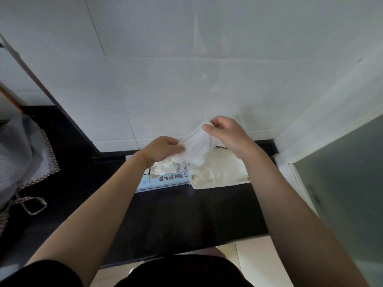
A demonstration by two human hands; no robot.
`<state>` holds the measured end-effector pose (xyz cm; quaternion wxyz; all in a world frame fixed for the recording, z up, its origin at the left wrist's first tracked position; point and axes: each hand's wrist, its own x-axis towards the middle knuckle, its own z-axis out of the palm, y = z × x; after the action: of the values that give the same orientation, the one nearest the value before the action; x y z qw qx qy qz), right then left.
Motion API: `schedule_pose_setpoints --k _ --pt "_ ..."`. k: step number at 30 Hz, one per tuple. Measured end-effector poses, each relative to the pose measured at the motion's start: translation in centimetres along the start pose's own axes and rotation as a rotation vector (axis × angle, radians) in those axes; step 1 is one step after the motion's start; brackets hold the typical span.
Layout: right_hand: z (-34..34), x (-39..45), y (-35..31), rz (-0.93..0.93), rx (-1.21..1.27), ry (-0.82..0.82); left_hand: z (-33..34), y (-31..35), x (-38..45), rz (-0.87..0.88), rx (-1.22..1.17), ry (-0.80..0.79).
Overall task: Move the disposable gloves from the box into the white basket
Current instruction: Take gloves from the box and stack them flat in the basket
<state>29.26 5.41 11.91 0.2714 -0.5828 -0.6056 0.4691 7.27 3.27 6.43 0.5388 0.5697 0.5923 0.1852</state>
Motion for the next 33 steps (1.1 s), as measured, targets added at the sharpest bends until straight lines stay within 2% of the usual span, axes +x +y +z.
schedule_pose_setpoints --k 4,7,8,11,14,17,19,27,30,33 --pt "-1.6 0.4 2.4 0.138 -0.061 0.034 1.6 -0.2 1.0 -0.023 -0.124 -0.013" --pt "-2.6 0.9 4.6 0.274 0.08 -0.007 2.1 0.2 2.2 -0.055 -0.205 -0.034" --pt "-3.0 1.1 5.5 0.314 0.123 -0.009 2.2 0.4 2.8 -0.055 -0.183 -0.051" --pt "-4.2 1.5 8.5 0.417 0.177 -0.017 3.2 0.5 5.3 -0.093 0.081 -0.08" --pt "-5.5 2.2 12.3 0.495 0.073 0.009 5.8 0.4 8.4 -0.122 0.292 -0.096" --pt "-6.5 2.7 14.6 0.504 -0.044 -0.017 8.1 1.2 10.8 -0.073 0.512 -0.11" --pt "-7.2 3.1 15.8 0.489 -0.061 -0.008 9.2 1.6 12.3 -0.034 0.633 -0.063" --pt "-8.7 4.7 18.2 0.294 -0.255 -0.02 12.0 3.0 14.6 -0.004 0.801 0.134" --pt "-8.8 5.1 18.7 0.272 -0.365 -0.09 14.6 2.5 13.7 0.248 0.841 0.263" --pt "-8.7 5.3 19.0 0.249 -0.48 -0.133 17.9 1.6 12.8 0.372 0.822 0.213"
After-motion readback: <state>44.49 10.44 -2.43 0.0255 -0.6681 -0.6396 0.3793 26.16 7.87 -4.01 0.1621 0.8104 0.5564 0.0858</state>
